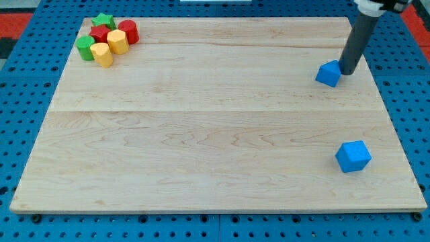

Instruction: Move your arm to the top center of the board

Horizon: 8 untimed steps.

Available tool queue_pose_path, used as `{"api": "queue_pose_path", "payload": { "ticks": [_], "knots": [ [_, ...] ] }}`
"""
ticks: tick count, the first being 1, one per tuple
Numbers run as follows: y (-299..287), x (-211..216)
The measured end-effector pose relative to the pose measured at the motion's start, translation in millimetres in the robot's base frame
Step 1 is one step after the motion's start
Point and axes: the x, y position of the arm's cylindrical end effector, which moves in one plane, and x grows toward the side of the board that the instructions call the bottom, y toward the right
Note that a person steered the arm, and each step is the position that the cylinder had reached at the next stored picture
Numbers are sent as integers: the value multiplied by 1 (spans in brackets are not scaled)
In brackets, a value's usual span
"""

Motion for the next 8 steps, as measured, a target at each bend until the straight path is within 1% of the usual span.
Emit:
{"api": "queue_pose_path", "payload": {
  "ticks": [1, 2, 3, 4, 6, 7, 8],
  "knots": [
    [-37, 9],
    [-42, 7],
    [-30, -27],
    [-30, -50],
    [-26, -56],
    [-45, -94],
    [-139, -167]
  ]
}}
